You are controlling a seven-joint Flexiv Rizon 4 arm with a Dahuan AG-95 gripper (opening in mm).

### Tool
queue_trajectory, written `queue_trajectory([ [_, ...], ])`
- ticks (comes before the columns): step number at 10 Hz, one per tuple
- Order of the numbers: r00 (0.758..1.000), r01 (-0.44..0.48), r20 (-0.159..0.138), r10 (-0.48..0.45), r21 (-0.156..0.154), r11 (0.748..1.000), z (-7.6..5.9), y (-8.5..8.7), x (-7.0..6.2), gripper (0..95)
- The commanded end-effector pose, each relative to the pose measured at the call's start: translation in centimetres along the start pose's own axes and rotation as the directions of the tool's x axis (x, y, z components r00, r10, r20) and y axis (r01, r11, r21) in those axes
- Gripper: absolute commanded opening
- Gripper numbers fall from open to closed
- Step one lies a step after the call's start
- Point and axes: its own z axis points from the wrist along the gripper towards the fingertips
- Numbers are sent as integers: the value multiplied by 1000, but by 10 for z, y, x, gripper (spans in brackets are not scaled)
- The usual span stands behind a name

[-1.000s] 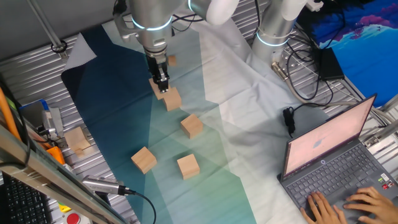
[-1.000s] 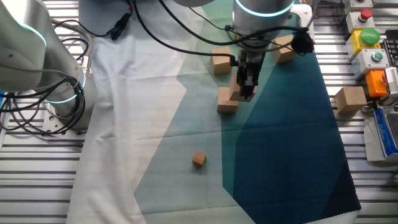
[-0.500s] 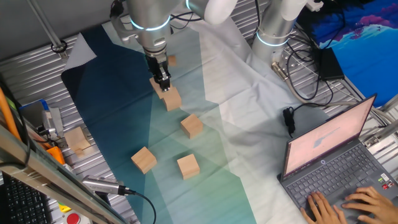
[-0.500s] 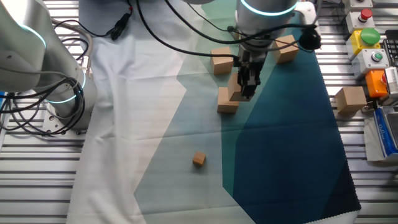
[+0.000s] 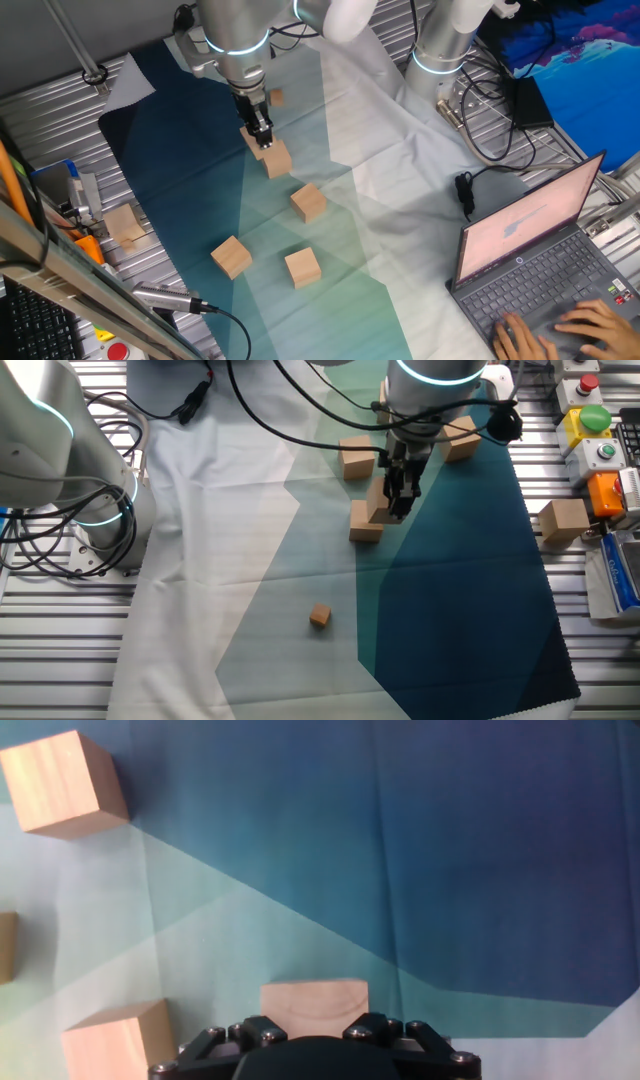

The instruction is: Stack the blocks in a vertical line of five

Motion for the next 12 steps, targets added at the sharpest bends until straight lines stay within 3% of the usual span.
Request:
queue_trajectory([
  [1,999,-33,-24,33,-15,999,0,0,1,0],
  [5,998,-13,-56,12,-14,1000,0,0,1,0],
  [9,998,0,-56,-1,-9,1000,-1,0,2,0],
  [11,1000,-9,-23,9,-9,1000,-1,1,10,0],
  [12,999,-34,9,34,-11,999,0,1,15,0],
])
